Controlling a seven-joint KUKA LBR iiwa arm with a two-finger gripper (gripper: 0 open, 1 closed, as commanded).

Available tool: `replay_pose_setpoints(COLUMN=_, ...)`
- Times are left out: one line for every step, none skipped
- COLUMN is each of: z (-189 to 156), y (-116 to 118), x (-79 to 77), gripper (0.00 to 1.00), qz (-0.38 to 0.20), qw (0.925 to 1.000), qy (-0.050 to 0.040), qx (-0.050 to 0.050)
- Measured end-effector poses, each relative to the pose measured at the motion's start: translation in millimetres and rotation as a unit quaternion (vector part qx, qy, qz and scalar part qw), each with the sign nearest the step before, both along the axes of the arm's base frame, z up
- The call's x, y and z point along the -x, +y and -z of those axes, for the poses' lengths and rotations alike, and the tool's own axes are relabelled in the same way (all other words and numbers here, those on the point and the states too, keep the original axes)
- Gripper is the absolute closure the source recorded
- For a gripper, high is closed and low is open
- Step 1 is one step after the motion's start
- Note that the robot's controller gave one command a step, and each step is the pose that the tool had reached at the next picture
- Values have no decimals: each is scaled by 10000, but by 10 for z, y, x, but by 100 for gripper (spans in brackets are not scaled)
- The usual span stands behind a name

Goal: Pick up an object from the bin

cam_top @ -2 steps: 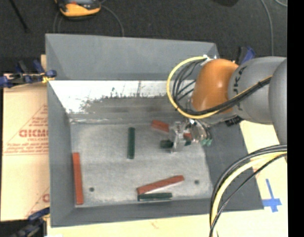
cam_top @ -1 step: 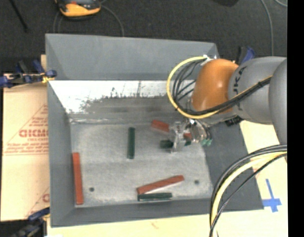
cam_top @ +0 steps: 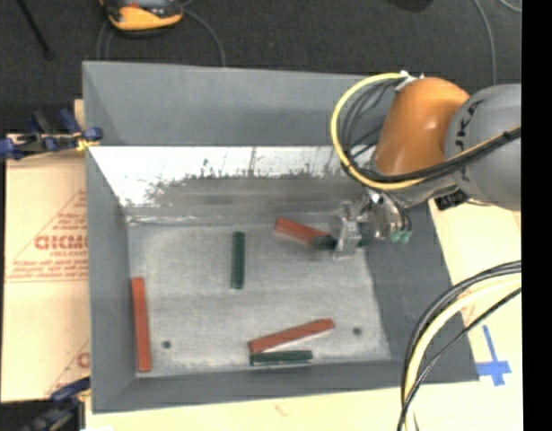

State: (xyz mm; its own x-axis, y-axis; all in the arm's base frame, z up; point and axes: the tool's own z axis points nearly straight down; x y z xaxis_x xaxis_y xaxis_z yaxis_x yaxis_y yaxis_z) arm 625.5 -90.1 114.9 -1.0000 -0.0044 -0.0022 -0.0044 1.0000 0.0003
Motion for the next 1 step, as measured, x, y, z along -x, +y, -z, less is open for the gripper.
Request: replay_pose_setpoints(z=-985, y=436, x=420, gripper=100, qz=-194, qw=9998, qy=-7, qx=1)
